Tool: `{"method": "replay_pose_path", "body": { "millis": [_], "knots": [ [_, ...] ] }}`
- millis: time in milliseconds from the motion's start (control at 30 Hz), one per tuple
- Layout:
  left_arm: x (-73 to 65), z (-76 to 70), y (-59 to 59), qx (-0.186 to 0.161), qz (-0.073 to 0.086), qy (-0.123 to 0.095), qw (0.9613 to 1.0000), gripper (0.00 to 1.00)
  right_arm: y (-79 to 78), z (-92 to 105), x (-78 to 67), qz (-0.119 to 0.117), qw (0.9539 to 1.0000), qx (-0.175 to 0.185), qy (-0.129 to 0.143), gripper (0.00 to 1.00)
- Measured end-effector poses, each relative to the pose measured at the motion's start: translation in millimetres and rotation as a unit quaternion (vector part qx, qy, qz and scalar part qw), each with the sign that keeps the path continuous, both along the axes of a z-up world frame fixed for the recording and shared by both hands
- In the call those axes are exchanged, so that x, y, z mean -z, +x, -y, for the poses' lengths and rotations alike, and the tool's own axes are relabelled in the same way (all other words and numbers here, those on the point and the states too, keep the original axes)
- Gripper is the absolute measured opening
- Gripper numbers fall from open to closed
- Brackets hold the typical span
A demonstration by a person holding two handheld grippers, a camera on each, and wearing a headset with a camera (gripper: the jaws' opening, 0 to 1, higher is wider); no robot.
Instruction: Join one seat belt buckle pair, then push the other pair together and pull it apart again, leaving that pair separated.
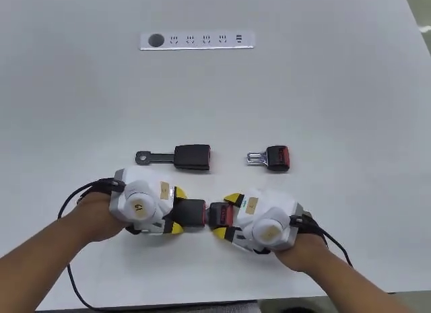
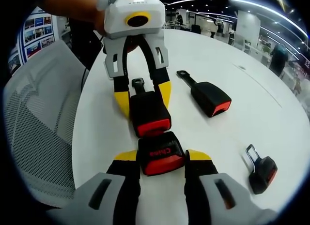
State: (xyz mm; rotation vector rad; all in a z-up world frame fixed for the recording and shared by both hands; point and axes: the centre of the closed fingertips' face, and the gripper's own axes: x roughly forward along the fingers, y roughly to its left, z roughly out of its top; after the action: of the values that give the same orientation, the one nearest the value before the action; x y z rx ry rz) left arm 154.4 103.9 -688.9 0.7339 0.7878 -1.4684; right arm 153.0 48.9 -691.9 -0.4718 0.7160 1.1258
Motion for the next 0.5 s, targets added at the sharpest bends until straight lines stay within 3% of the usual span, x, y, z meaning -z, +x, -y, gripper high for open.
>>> {"method": "replay_pose_path", "body": {
  "millis": [267,500],
  "knots": [
    [0.2,-0.1,0.1,-0.016,-0.001,-0.018,0.9997,0.33,-0.2,-0.4,2.6,0.008,0.9998,-0.014,0.006,0.33],
    [0.9,-1.0,1.8,-0.002,-0.006,-0.014,0.9999,0.33,0.2,0.8,3.8,0.009,0.9994,-0.032,0.004,0.32]
  ]
}}
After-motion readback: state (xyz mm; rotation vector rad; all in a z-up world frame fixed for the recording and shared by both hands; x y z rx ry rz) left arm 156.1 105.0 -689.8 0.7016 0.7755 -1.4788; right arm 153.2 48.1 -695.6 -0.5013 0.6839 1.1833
